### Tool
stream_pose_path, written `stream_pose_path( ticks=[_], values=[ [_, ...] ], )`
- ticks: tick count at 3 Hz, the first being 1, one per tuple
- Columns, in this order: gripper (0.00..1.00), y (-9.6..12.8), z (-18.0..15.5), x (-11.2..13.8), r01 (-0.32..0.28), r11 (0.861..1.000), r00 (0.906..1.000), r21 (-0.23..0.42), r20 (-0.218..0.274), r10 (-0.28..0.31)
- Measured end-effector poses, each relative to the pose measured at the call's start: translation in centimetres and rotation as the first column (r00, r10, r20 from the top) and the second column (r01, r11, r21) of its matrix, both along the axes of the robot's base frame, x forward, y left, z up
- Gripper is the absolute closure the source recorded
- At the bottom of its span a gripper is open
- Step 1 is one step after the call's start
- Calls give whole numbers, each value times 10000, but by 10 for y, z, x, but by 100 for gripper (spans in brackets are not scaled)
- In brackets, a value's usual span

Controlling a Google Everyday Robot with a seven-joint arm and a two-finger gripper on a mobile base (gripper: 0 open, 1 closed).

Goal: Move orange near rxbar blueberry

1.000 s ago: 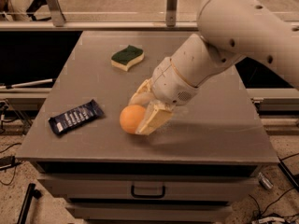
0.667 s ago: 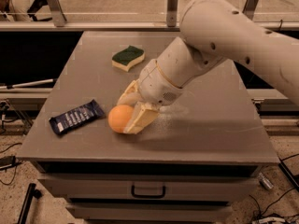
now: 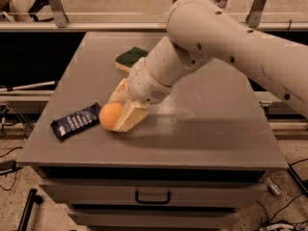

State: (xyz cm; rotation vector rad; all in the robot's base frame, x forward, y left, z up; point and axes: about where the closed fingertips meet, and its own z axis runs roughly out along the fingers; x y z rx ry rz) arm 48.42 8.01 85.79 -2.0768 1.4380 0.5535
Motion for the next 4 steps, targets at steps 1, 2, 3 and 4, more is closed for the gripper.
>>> stream_pose_path(
  ticks=[1, 2, 3, 4],
  values=[
    [100, 0, 2, 7, 195, 9998, 9998, -58, 23, -195],
    [100, -4, 4, 14, 452, 9989, 9987, 91, -242, -450],
    [100, -10, 7, 21, 681, 9969, 9960, 388, -614, -656],
    [100, -11, 6, 22, 742, 9951, 9948, 659, -754, -692]
  ],
)
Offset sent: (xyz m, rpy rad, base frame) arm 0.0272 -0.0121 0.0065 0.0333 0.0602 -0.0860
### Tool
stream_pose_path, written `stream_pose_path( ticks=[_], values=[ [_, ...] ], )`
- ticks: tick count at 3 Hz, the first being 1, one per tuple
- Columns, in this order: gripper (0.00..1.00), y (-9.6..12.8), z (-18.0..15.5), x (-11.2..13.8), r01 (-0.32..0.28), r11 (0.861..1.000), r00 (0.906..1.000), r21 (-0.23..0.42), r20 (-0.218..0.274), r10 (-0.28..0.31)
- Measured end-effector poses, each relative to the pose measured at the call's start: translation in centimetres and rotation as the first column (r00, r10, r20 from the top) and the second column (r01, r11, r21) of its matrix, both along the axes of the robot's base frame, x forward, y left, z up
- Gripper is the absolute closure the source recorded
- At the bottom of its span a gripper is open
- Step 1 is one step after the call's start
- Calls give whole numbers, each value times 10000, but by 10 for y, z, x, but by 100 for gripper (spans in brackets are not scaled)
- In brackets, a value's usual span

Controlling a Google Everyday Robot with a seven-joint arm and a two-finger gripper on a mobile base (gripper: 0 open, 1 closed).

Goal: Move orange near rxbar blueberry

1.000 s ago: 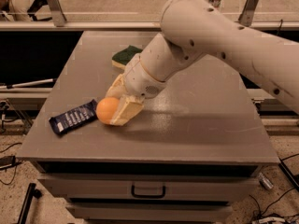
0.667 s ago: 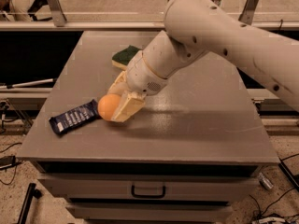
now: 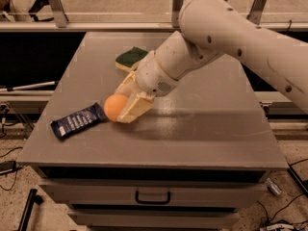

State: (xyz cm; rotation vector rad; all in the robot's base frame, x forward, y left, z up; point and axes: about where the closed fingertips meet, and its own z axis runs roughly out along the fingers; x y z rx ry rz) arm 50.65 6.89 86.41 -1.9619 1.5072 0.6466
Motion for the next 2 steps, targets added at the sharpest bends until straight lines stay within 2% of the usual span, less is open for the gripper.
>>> stream_pose_path(
  ticks=[1, 2],
  values=[
    [100, 2, -5, 0, 48, 10000, 9999, 71, 108, -48],
    [82, 4, -10, -2, 68, 10000, 9998, 70, 196, -70]
  ],
)
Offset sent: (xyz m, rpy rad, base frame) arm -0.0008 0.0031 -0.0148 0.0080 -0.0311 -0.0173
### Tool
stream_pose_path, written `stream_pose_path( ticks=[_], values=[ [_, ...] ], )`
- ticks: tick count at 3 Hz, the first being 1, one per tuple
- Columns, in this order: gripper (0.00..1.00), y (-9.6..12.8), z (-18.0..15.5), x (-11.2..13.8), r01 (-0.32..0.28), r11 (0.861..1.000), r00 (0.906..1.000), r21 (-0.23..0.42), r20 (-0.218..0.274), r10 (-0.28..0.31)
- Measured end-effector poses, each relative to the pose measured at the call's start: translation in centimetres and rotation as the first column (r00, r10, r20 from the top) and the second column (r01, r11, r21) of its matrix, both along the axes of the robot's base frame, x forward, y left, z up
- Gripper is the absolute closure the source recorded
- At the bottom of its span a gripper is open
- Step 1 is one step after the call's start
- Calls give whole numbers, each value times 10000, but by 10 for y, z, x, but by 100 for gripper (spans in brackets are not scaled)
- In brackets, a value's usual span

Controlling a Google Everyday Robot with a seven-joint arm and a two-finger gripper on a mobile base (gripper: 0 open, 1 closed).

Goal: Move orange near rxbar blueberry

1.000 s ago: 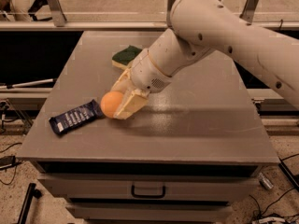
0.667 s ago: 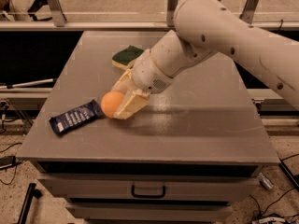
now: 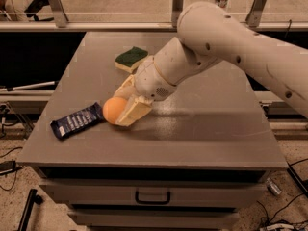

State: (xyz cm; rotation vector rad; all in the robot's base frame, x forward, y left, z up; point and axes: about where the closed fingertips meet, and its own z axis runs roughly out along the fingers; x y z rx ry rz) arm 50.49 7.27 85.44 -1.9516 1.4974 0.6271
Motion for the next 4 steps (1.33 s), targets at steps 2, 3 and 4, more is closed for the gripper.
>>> stream_pose_path(
  ticks=[2, 3, 4],
  values=[
    [28, 1, -6, -1, 79, 10000, 10000, -52, -17, -79],
    [5, 1, -6, -1, 77, 10000, 10000, -52, -17, -77],
    [0, 2, -6, -1, 53, 10000, 10000, -57, -19, -53]
  ],
)
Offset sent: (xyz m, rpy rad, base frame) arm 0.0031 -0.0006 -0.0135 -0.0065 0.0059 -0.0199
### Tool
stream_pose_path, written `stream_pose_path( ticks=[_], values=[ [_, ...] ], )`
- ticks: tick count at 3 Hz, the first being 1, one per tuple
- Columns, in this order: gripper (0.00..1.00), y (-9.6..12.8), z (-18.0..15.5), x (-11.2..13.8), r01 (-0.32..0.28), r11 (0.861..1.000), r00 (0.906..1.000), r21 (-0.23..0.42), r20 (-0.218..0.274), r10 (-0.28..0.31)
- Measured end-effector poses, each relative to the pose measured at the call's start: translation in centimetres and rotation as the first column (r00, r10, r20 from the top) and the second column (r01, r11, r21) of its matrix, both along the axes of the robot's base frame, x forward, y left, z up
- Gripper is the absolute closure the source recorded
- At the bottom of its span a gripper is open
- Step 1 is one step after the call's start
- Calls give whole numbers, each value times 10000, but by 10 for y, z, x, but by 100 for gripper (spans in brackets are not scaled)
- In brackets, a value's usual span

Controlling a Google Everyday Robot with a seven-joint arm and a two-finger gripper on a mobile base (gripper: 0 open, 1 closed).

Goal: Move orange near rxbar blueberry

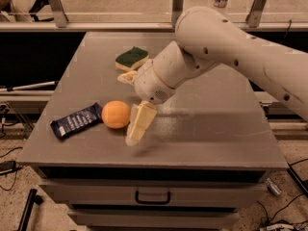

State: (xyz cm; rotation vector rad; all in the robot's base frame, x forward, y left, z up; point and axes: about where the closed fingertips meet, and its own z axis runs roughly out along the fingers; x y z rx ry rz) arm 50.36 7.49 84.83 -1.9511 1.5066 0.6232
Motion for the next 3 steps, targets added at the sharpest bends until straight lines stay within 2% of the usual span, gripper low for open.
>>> stream_pose_path(
  ticks=[2, 3],
  values=[
    [0, -6, 4, 2, -256, 9995, 9997, -179, -54, 255],
    [0, -34, 15, 13, 317, 9962, 9989, -808, 357, -288]
  ],
)
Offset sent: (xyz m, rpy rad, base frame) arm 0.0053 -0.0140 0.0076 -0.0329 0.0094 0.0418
